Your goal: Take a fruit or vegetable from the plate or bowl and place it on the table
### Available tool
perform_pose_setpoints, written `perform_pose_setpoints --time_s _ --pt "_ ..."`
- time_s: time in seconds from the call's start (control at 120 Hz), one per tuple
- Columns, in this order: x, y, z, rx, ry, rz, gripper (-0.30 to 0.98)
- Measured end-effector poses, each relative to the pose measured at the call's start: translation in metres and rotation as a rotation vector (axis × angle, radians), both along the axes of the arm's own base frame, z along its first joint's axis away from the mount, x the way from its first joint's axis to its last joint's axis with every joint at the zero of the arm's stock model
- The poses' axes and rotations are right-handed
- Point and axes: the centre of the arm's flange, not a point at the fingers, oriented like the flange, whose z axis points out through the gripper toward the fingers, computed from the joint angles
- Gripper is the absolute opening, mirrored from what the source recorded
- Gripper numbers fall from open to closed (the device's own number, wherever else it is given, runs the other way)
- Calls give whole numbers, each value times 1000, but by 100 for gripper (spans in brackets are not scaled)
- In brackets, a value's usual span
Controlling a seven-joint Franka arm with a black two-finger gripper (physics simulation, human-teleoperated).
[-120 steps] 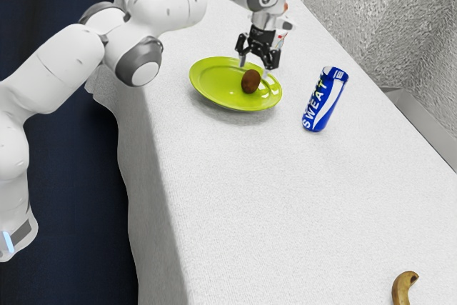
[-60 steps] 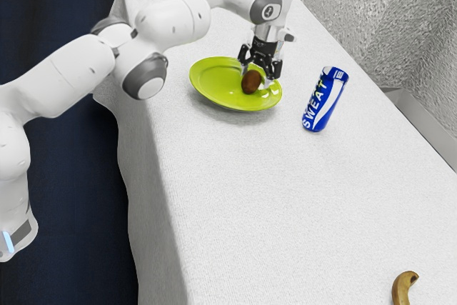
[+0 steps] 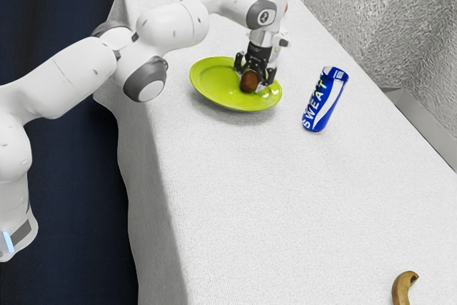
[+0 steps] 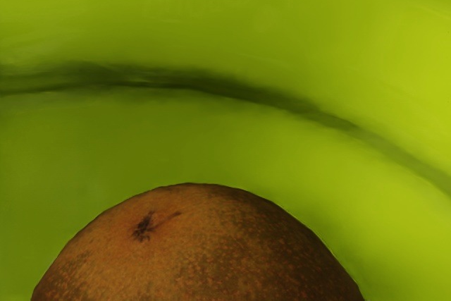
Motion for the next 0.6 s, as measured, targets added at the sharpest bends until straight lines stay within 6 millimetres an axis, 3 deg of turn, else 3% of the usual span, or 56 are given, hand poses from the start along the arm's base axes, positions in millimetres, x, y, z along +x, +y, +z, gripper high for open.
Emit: perform_pose_setpoints --time_s 0.108,0.167,0.292,0.35,0.442,0.517,0.6 --pt "1 -2 1 -1 -1 -2 26" --pt "1 -5 5 1 -6 -7 25" --pt "0 -28 55 13 -52 -37 22" --pt "4 -55 75 20 -70 -73 22" --pt "18 -122 99 23 -93 -167 22" --pt "26 -173 107 20 -98 -238 22" --pt "32 -217 109 15 -95 -299 22"
